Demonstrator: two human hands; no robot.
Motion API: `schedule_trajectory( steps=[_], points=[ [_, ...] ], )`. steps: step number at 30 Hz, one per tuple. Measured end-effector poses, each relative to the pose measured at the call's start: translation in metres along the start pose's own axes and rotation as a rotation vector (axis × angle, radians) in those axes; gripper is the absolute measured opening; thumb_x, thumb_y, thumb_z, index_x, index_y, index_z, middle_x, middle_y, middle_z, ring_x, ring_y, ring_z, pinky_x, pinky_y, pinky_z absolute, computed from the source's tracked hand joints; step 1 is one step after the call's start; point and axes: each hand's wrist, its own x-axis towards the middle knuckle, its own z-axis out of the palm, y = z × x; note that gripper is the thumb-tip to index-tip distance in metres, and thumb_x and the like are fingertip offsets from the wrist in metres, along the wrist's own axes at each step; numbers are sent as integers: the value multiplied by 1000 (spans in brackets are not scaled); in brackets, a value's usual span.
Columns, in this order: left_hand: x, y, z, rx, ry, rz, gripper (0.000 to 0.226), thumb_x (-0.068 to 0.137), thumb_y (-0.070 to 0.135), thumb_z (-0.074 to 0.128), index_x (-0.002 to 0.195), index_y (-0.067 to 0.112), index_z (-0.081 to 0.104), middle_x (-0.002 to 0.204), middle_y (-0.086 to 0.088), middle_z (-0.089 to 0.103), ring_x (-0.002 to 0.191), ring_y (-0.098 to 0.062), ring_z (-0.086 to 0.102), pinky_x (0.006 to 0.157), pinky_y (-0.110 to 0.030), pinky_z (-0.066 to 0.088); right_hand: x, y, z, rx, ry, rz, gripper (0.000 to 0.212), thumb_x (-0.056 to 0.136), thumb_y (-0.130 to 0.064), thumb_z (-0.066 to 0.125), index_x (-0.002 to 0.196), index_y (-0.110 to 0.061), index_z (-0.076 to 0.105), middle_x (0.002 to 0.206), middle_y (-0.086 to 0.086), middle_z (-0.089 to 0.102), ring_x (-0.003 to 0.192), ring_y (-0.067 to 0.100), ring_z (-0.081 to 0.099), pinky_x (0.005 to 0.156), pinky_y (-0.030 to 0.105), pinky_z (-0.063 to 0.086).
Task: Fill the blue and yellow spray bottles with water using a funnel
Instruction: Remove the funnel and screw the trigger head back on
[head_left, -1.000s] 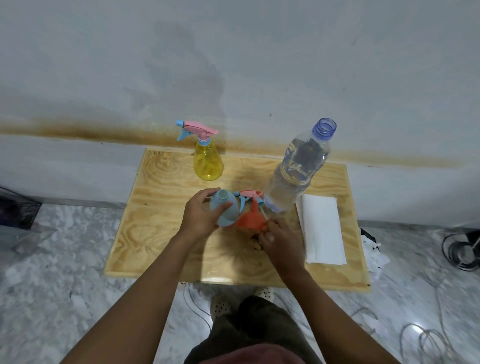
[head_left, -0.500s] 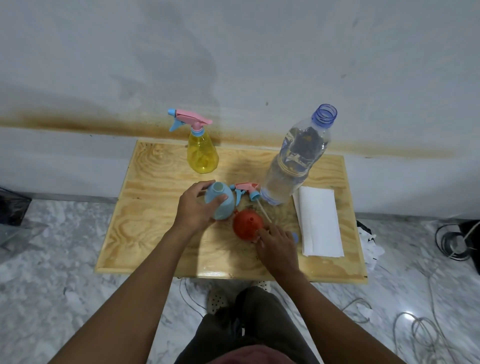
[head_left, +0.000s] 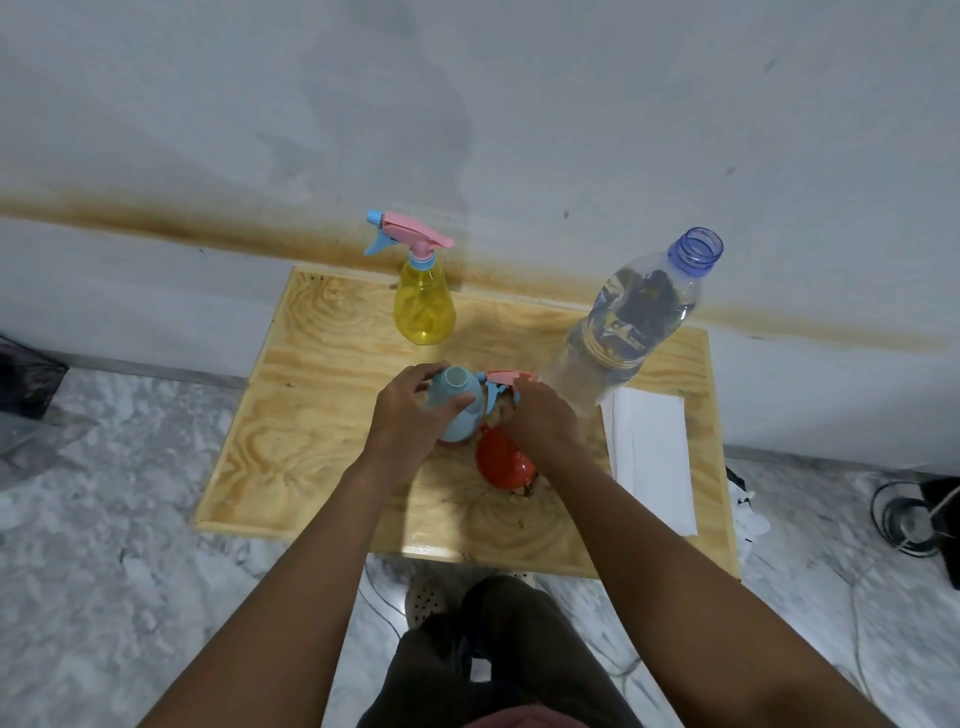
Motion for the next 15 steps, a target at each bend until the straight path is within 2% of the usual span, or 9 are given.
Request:
schedule_trajectory(
  steps=[3,6,8,11,15],
  points=[
    [0,-1,0,46,12,30,52,75,30,84,122,18,66,118,9,65,104,-7,59,76,-9,43,2,0,5,39,20,-27,37,94,-35,47,128,-25,57,129,2,59,116,24,59,90,37,47],
    [-1,-1,1,64,24,30,53,74,29,85,123,18,65,120,10,65,104,-4,58,75,-5,41,-2,0,4,178,55,-31,38,95,-25,53,132,-21,56,131,5,57,121,23,53,97,37,41],
    [-1,-1,1,78,28,41,54,74,30,85,123,18,65,121,9,65,105,-4,58,75,-3,40,1,-2,6,187,65,-40,35,93,-23,54,128,-21,59,124,6,60,116,24,55,96,37,43],
    [0,-2,1,98,26,58,54,75,30,85,123,18,65,122,7,66,105,-5,59,76,-5,41,14,-4,16,120,39,-17,33,87,-31,48,117,-28,60,109,1,65,100,24,63,85,41,54],
    [0,-2,1,109,27,64,54,76,30,84,124,18,65,123,5,65,105,-5,58,76,-5,40,30,1,31,21,32,-3,35,92,-24,43,121,-19,62,109,6,68,95,24,66,82,39,56]
  ],
)
